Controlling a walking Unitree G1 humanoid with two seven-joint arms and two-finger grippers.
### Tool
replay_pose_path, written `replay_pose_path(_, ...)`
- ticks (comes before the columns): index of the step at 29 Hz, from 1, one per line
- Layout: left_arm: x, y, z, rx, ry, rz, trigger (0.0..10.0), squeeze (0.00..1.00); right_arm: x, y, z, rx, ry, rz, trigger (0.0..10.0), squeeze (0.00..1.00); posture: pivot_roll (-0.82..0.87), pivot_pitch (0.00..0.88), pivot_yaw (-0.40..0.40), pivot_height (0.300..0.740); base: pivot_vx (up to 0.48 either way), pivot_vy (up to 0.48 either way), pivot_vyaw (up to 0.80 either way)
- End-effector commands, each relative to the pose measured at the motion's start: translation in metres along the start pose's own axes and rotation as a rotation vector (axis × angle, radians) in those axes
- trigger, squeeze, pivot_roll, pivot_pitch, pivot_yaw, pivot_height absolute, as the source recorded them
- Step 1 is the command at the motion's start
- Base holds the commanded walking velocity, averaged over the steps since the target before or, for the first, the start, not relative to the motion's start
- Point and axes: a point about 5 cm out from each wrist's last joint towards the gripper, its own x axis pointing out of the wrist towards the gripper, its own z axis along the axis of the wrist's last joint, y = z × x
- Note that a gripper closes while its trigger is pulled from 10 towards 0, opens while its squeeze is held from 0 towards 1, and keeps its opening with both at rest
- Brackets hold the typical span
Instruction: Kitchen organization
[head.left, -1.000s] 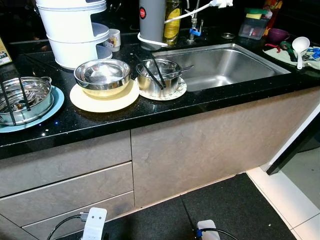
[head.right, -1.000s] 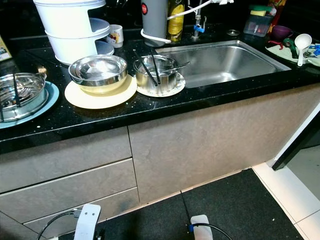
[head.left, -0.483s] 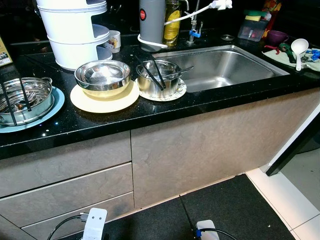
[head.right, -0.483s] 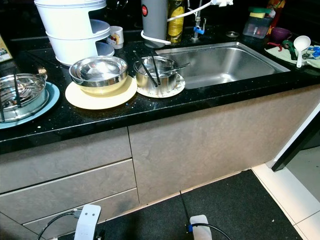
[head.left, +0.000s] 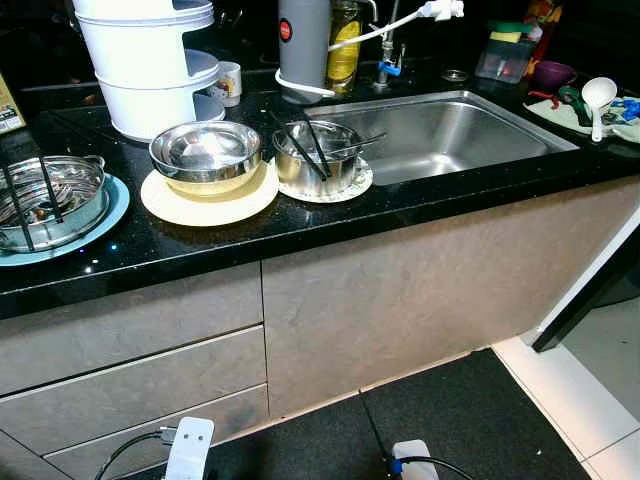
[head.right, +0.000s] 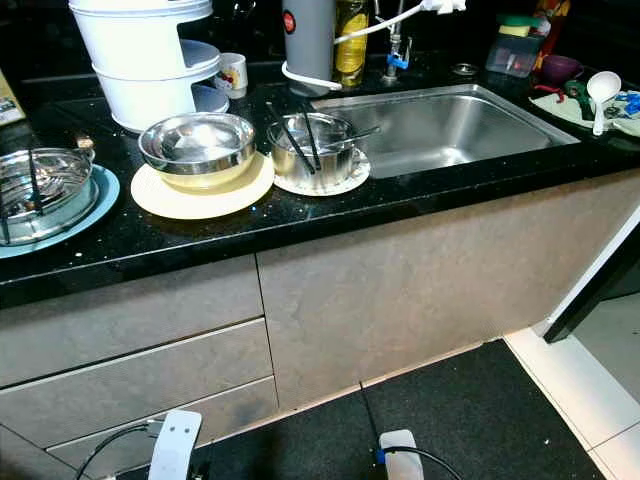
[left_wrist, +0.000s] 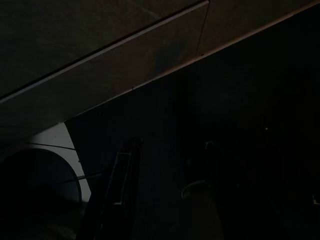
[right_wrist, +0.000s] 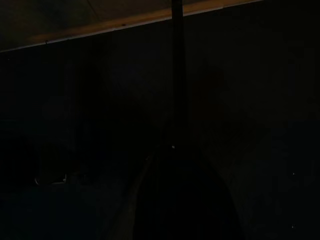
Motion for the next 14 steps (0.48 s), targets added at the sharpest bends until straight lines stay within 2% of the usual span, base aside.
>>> replay_pose_path(1, -0.002, 0.002, -0.009, -0.002, 0.039, 0.005, 10.0, 0.0, -0.002, 0.001, -0.008, 0.009, 0.03, -0.001, 10.0, 0.0, -0.02, 0.126, -0.024, 0.74, 0.0, 0.0, 0.0)
replay_pose_path(8, -0.002, 0.003, -0.007, -0.001, 0.031, 0.011, 10.0, 0.0, -0.001, 0.002, -0.006, 0.008, 0.022, 0.003, 10.0, 0.0, -0.03, 0.129, -0.024, 0.74, 0.0, 0.0, 0.0)
replay_pose_path(14, -0.001, 0.007, -0.003, 0.046, 0.017, -0.003, 10.0, 0.0, 0.003, 0.005, 0.009, 0.024, -0.033, 0.013, 10.0, 0.0, -0.02, 0.14, -0.01, 0.74, 0.0, 0.0, 0.0)
